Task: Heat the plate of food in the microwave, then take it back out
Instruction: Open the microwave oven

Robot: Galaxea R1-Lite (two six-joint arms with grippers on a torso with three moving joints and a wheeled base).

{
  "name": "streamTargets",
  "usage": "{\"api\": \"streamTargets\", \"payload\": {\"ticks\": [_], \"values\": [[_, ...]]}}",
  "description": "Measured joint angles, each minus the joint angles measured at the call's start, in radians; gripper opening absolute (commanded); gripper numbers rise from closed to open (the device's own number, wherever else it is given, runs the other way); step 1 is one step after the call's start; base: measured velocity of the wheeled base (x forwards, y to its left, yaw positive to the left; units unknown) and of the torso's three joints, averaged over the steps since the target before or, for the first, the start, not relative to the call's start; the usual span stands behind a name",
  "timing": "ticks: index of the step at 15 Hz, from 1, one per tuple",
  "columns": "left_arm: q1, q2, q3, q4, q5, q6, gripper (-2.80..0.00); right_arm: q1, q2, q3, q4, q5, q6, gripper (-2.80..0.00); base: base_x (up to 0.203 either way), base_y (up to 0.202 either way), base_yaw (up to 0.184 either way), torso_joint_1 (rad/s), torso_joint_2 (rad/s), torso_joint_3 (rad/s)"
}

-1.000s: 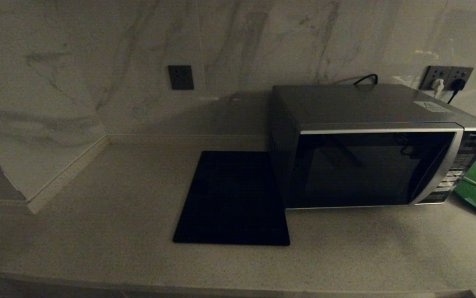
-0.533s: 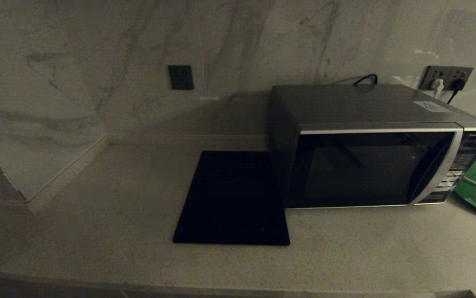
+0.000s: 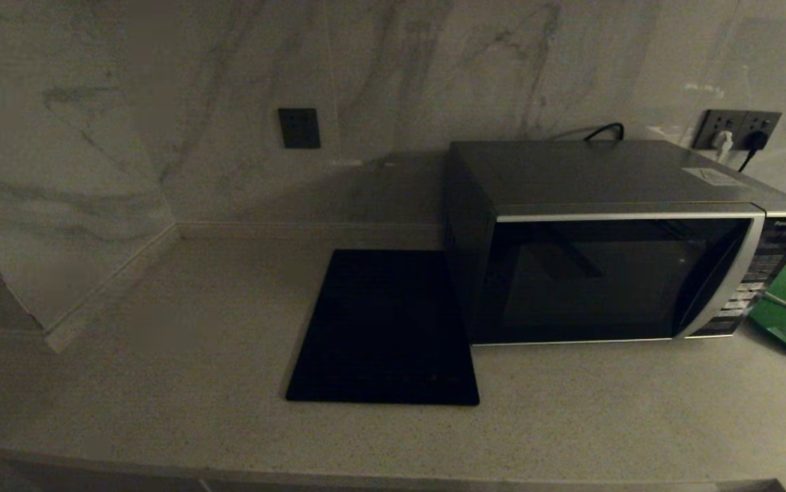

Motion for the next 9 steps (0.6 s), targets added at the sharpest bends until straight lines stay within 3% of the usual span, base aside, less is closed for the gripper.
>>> {"api": "streamTargets", "payload": {"ticks": [2,5,7,9], "values": [[0.0,0.0,0.0,0.0,0.0,0.0,-2.8,0.15,-0.093,-0.031,0.123,-0.224,-0.081,-2.8,0.0,0.0,0.0,0.0,0.0,0.0],[0.0,0.0,0.0,0.0,0.0,0.0,-2.8,0.317,-0.223,-0.039,0.151,-0.55,-0.213,-2.8,0.0,0.0,0.0,0.0,0.0,0.0],[0.0,0.0,0.0,0.0,0.0,0.0,-2.8,0.379,-0.322,-0.001,0.153,-0.688,-0.312,-2.8,0.0,0.0,0.0,0.0,0.0,0.0],[0.0,0.0,0.0,0.0,0.0,0.0,-2.8,0.422,-0.427,0.07,0.15,-0.743,-0.406,-2.8,0.0,0.0,0.0,0.0,0.0,0.0]]}}
